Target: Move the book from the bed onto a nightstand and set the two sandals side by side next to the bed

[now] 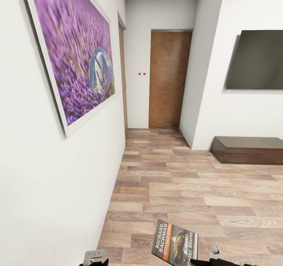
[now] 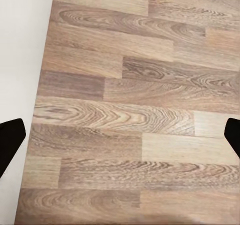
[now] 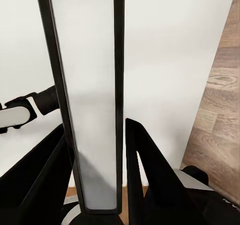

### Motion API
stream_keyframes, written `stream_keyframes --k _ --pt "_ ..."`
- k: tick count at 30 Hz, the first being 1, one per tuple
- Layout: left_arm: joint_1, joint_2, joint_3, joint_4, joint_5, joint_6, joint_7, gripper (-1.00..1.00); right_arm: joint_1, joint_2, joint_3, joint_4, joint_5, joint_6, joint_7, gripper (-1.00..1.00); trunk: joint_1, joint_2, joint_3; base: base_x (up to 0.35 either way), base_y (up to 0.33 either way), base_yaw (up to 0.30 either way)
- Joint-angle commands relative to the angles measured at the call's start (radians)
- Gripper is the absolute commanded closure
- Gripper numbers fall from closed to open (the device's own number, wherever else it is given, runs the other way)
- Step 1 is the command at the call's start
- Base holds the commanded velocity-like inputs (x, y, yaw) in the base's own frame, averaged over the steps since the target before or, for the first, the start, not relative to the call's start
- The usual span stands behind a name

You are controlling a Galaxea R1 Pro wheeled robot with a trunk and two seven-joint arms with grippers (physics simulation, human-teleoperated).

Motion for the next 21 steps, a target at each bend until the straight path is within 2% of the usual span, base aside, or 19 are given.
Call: stream_keyframes --k 1,9,16,21 --pt "-0.001 0.000 -0.007 0.002 0.011 -0.004 -0.004 -1.00 -0.001 -0.001 0.007 0.000 -0.011 0.011 0.002 1.00 0.001 -0.001 -0.001 0.302 0.000 0.000" --pt "-0.001 0.000 -0.007 0.002 0.011 -0.004 -0.004 -1.00 -0.001 -0.001 0.007 0.000 -0.011 0.011 0.002 1.00 0.001 -0.001 -0.001 0.112 0.000 0.000" --pt "-0.001 0.000 -0.007 0.002 0.011 -0.004 -0.004 -1.00 -0.001 -0.001 0.007 0.000 -0.011 0.011 0.002 1.00 0.001 -0.001 -0.001 0.254 0.000 0.000" --pt "-0.001 0.000 -0.007 0.002 0.011 -0.004 -0.004 -1.00 -0.001 -0.001 0.007 0.011 -0.011 0.011 0.002 1.00 0.001 -0.001 -0.001 0.055 0.000 0.000"
